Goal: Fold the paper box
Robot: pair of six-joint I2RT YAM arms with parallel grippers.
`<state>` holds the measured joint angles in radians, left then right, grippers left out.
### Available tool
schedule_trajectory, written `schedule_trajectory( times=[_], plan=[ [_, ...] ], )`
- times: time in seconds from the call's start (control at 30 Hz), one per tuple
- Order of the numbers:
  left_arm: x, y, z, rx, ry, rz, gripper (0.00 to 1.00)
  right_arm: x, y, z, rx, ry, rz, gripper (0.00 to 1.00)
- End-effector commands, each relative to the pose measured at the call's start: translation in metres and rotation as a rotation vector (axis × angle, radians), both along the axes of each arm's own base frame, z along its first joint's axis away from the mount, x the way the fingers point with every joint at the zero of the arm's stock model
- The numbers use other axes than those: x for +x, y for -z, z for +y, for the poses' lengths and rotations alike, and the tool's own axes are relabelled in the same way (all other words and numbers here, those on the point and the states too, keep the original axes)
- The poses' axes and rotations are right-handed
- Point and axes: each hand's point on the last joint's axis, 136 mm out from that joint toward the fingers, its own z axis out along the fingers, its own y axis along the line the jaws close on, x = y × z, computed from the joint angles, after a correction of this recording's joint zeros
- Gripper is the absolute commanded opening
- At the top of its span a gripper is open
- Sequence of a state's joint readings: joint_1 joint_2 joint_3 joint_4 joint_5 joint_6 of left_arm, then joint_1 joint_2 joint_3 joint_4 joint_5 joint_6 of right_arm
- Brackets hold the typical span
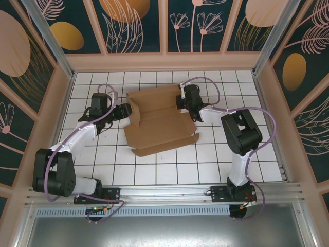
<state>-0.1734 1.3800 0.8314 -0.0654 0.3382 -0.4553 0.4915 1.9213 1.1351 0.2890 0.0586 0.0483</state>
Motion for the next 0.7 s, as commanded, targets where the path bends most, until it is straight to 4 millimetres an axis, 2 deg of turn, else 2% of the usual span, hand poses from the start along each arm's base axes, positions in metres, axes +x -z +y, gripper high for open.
schedule_trajectory(
  times=[0.0,0.17,0.4,0.67],
  plan=[
    [-0.002,-0.003,-0.014,0.012,0.075,-0.005,0.61,-0.058,0.103,-0.019,-0.123,-0.016,0.328,0.00],
    [-0.009,-0.003,-0.015,0.017,0.085,-0.007,0.62,-0.057,0.104,-0.021,-0.117,-0.007,0.331,0.00],
    [-0.023,0.007,-0.008,0.040,0.073,0.024,0.62,-0.054,0.102,-0.026,-0.112,0.020,0.325,0.00],
    [-0.032,0.006,-0.006,0.056,0.082,0.027,0.61,-0.053,0.104,-0.027,-0.111,0.029,0.330,0.00]
  ],
)
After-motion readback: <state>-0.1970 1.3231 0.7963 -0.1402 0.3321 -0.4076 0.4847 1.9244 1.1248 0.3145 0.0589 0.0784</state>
